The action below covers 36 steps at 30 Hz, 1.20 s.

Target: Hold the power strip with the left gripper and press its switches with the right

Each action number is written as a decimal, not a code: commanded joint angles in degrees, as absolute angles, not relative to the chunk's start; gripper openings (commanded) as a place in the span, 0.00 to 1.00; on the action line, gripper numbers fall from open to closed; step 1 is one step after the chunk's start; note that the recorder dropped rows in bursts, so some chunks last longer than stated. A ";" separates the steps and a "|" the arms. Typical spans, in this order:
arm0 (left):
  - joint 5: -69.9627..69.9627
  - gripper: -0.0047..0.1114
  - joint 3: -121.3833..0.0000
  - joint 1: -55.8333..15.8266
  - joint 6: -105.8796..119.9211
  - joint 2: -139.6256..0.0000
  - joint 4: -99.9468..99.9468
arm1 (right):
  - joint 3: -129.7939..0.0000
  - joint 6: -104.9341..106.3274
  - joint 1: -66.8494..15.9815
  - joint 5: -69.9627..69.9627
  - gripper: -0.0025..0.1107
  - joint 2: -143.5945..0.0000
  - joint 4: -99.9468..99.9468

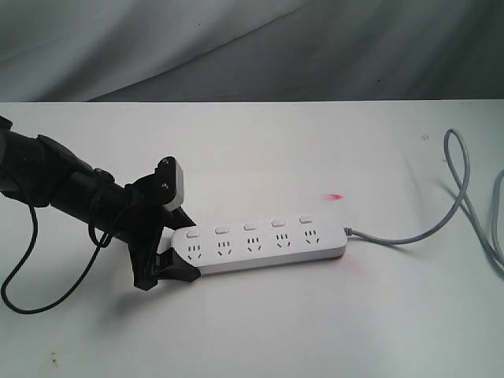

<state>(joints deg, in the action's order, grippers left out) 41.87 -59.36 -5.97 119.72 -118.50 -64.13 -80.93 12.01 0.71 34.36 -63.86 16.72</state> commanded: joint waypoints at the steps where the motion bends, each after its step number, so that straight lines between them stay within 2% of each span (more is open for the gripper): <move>1: 42.02 0.04 -59.60 -6.27 119.95 -118.34 -64.49 | -92.44 31.74 0.62 46.49 0.02 -75.76 27.83; 5: 42.02 0.04 -59.60 -6.27 119.95 -118.34 -64.49 | -95.14 51.08 0.62 56.16 0.02 -83.03 36.69; 12: 42.02 0.04 -59.60 -6.27 119.95 -118.34 -64.49 | -95.14 67.53 0.52 69.96 0.02 -95.31 47.25; 20: 42.02 0.04 -59.60 -6.27 119.95 -118.34 -64.49 | -95.14 75.66 -6.28 69.96 0.03 -104.68 49.84; 23: 42.02 0.04 -59.60 -6.27 119.95 -118.34 -64.49 | -95.14 77.76 -10.12 69.96 0.12 -107.17 49.43; 24: 42.02 0.04 -59.60 -6.27 119.95 -118.34 -64.49 | -95.14 77.93 -11.30 69.53 0.18 -107.96 49.43; 25: 42.02 0.04 -59.60 -6.27 119.95 -118.34 -64.49 | -95.14 77.93 -13.43 68.12 0.30 -109.62 49.34; 30: 42.02 0.04 -59.60 -6.27 119.95 -118.34 -64.49 | -95.14 78.30 -17.51 66.57 0.52 -114.25 48.69; 36: 42.02 0.04 -59.60 -6.27 119.95 -118.34 -64.49 | -95.14 79.70 -21.12 65.13 0.53 -118.37 46.21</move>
